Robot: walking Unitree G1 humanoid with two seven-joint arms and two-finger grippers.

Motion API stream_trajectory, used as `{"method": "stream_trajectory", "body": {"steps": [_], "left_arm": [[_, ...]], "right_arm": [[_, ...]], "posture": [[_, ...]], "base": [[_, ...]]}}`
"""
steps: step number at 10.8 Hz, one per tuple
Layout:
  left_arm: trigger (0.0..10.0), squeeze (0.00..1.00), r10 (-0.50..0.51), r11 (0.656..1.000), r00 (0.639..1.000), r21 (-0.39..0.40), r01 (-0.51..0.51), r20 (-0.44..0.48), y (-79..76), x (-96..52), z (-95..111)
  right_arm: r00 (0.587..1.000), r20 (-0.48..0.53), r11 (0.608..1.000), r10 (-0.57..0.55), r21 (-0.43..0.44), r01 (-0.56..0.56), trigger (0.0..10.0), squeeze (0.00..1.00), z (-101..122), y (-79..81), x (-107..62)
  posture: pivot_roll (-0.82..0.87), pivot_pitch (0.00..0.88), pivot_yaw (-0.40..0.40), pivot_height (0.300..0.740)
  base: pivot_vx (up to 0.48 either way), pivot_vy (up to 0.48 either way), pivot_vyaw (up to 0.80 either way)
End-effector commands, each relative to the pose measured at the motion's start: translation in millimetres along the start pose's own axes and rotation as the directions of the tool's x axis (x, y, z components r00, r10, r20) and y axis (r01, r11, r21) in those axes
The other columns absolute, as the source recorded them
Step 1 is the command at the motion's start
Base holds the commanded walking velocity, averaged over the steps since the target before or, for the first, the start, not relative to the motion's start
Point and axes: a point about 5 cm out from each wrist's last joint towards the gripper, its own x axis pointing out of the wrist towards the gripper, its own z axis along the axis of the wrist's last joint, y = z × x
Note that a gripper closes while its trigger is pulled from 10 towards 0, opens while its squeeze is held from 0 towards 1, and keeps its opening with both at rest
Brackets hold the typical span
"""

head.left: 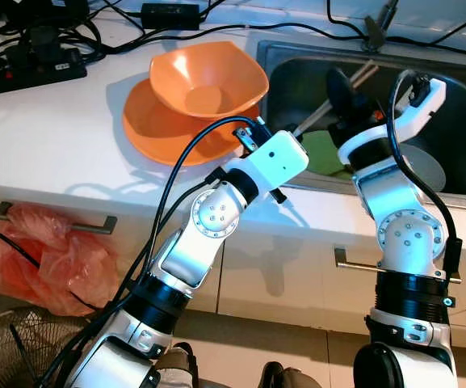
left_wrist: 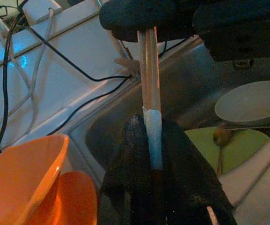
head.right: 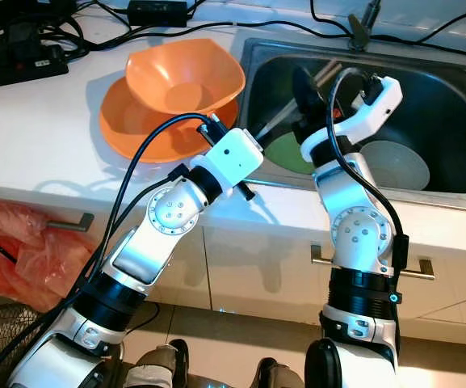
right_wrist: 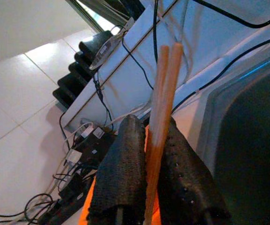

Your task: Kitchen organization

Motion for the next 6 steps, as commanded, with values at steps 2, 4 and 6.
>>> {"method": "stream_trajectory", "body": {"steps": [2,4,6], "left_arm": [[10.0,1.0,-0.001,1.0,1.0,0.018,0.001,-0.002,-0.3,0.2,1.0],[10.0,1.0,-0.009,1.0,1.0,0.022,0.009,-0.007,-0.9,0.3,0.3],[10.0,1.0,-0.01,1.0,1.0,0.024,0.01,-0.002,-0.8,0.2,1.0]], "right_arm": [[1.0,0.022,1.0,0.001,-0.009,-0.001,0.0,0.0,5.1,1.1,-0.5],[1.0,0.027,1.0,0.001,-0.001,-0.001,0.0,0.0,6.0,1.3,-0.6],[0.998,0.055,1.0,-0.023,0.014,0.023,0.0,0.0,9.5,-1.3,-0.1]], "posture": [[0.21,0.151,-0.029,0.74],[0.21,0.155,-0.029,0.74],[0.21,0.157,-0.03,0.74]], "base": [[0.0,0.0,0.0],[0.0,0.0,0.0],[0.0,0.0,0.0]]}}
